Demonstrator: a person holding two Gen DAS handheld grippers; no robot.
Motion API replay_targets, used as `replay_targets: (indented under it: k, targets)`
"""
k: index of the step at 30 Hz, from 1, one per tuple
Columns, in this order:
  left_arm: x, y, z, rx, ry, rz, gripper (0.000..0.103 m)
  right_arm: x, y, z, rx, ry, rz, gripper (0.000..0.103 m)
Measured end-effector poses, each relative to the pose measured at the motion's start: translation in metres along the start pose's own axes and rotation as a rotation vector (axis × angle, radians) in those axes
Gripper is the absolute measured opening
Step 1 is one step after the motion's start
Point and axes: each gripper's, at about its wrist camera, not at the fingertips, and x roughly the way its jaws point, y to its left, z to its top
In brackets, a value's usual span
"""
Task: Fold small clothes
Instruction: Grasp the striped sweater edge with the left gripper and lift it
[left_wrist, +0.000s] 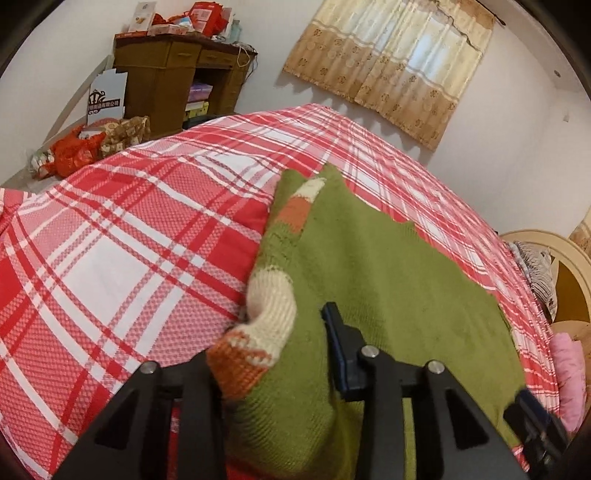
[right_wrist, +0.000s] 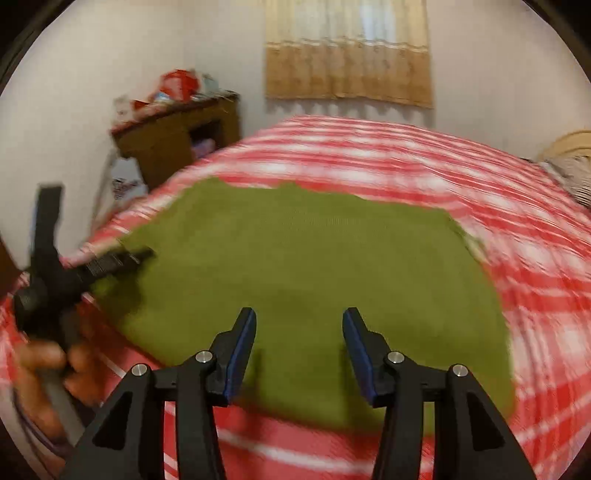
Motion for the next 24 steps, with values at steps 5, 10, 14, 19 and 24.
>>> replay_targets:
  k: [5, 10, 14, 19, 24]
  targets:
    - [0.001, -0.002, 0.000, 0.011, -0.001, 0.012, 0.038, 0.049, 0.027, 0.009, 0.013, 0.072, 0.081, 0.034]
    - [0.001, -0.003, 0.001, 0.015, 0.002, 0.012, 0.038, 0.061, 0.034, -0.002, -0.023, 0.063, 0.046, 0.035]
    - [-0.001, -0.011, 0.002, 0.043, -0.012, 0.046, 0.035, 0.061, 0.028, -0.004, 0.003, 0.055, 0.071, 0.035]
    - [-0.007, -0.023, 0.000, 0.090, -0.052, 0.068, 0.025, 0.061, 0.024, -0.005, 0.012, 0.048, 0.081, 0.035]
    - [-0.018, -0.058, -0.008, 0.283, -0.136, 0.118, 0.023, 0.062, 0.021, -0.006, 0.031, 0.043, 0.101, 0.035]
